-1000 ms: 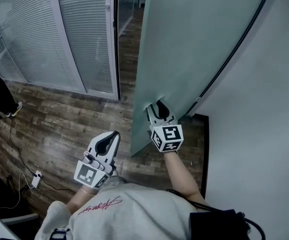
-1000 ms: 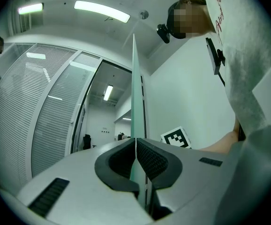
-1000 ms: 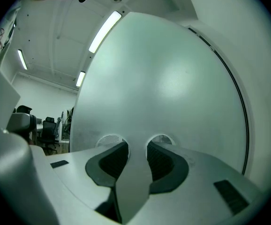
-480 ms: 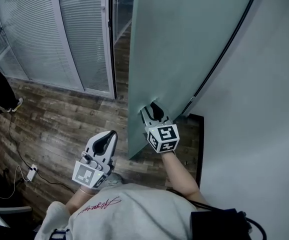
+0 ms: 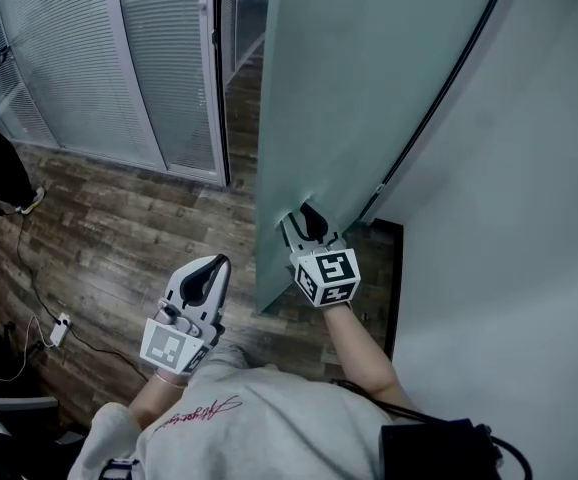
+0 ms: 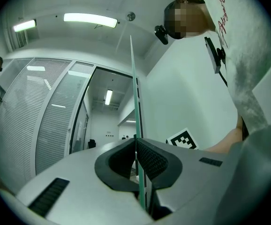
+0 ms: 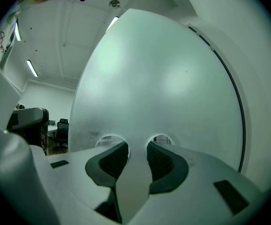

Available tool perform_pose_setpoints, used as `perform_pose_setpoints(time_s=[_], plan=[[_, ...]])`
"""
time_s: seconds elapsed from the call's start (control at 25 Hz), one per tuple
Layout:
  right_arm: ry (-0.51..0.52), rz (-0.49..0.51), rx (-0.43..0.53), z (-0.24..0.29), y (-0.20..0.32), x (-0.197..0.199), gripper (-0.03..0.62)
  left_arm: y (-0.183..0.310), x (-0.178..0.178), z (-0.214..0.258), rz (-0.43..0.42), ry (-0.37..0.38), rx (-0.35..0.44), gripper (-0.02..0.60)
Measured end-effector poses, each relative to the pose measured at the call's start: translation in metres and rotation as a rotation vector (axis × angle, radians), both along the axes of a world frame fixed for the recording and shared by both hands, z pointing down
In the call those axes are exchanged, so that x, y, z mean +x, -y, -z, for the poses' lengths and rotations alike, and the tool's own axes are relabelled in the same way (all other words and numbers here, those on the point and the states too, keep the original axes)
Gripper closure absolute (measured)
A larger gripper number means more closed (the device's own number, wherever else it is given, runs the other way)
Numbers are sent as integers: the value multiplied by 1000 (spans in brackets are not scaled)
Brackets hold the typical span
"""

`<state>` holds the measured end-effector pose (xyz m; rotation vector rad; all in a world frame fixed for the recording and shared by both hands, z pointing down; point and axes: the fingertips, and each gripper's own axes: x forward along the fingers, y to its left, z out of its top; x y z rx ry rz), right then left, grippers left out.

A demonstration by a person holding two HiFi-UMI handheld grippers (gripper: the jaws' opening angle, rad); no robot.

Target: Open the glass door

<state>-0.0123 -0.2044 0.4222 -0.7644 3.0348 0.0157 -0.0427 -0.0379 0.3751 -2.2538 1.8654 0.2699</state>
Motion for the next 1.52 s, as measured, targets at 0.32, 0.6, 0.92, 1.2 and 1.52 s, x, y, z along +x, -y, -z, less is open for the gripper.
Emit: perform_pose_setpoints(time_s=[0.32, 0.6, 0.92, 1.2, 1.52], plan=[[-1, -13, -7, -1, -10, 21, 464, -2, 11, 1, -155, 1, -31, 557], [-3, -10, -24, 0, -13, 54, 464, -2, 31, 1, -291, 5, -32, 558], [25, 11, -4, 6, -23, 95, 464, -16, 55, -1, -416, 15, -29, 557], [43, 10, -9, 3, -31, 132, 464, -13, 81, -8, -431, 8, -43, 557], [42, 39, -8, 2, -38, 165, 464, -5, 126, 2, -462, -1, -18, 557]])
